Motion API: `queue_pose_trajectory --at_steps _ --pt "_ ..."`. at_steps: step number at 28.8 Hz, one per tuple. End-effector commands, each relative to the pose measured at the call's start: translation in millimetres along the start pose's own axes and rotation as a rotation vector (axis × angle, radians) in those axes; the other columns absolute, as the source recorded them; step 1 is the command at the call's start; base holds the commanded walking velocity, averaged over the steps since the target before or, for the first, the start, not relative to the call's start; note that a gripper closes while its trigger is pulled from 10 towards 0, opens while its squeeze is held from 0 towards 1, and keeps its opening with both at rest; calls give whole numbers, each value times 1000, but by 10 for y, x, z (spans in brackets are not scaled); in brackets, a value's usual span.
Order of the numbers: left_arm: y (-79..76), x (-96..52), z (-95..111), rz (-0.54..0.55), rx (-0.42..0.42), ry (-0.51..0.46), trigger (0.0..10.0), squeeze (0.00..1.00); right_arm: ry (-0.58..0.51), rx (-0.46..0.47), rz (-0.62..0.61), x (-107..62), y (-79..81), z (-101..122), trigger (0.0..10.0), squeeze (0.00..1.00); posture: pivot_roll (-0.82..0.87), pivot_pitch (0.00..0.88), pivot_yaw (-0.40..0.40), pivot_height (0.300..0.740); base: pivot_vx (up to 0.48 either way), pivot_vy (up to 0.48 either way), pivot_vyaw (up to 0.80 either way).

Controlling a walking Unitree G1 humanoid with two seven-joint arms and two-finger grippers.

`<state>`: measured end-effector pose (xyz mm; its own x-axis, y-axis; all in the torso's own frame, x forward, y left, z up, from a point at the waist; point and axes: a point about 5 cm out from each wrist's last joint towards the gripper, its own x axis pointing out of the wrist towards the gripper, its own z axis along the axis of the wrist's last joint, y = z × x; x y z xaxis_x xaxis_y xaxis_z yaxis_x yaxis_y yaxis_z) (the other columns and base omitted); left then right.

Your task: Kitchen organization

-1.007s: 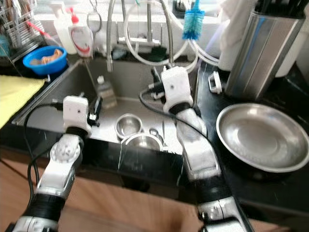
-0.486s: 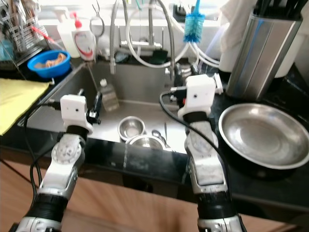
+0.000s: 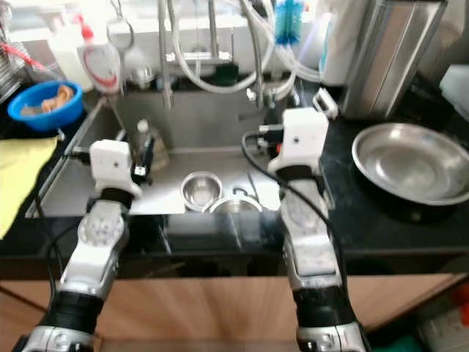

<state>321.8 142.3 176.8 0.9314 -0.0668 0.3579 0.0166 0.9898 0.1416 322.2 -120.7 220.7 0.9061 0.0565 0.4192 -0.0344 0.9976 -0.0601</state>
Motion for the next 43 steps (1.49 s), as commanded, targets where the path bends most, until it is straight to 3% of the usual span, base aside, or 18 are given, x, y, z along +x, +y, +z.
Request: queue_pose_trajectory --at_steps 1,10,30,37,38,39,43 --pt "13 12 30 -3 11 -16 10000 0 -2 1 -11 18 -15 25 10000 0 -188 0 70 740 0 0 0" --pt "-12 26 25 -27 37 -7 10000 0 22 -34 -80 -32 -211 -5 10000 0 -205 0 79 740 0 0 -266" --pt "-30 7 3 -33 43 -1 10000 0 20 -65 -82 27 -226 35 10000 0 -199 0 73 740 0 -219 0" --pt "-38 -6 -6 -37 37 4 10000 0 81 -45 -106 47 -261 -31 10000 0 -196 0 70 740 0 0 0" --pt "-32 -4 -7 -36 38 6 10000 0 98 -43 -141 54 -308 -45 10000 1000 -196 0 71 740 0 0 0" --pt "-32 -4 -7 -36 38 6 10000 0 98 -43 -141 54 -308 -45 10000 1000 -196 0 71 740 0 0 0" --pt "-8 -1 -17 -34 41 12 10000 0 162 -19 -312 55 -556 -99 10000 1000 -196 0 70 740 0 0 0"
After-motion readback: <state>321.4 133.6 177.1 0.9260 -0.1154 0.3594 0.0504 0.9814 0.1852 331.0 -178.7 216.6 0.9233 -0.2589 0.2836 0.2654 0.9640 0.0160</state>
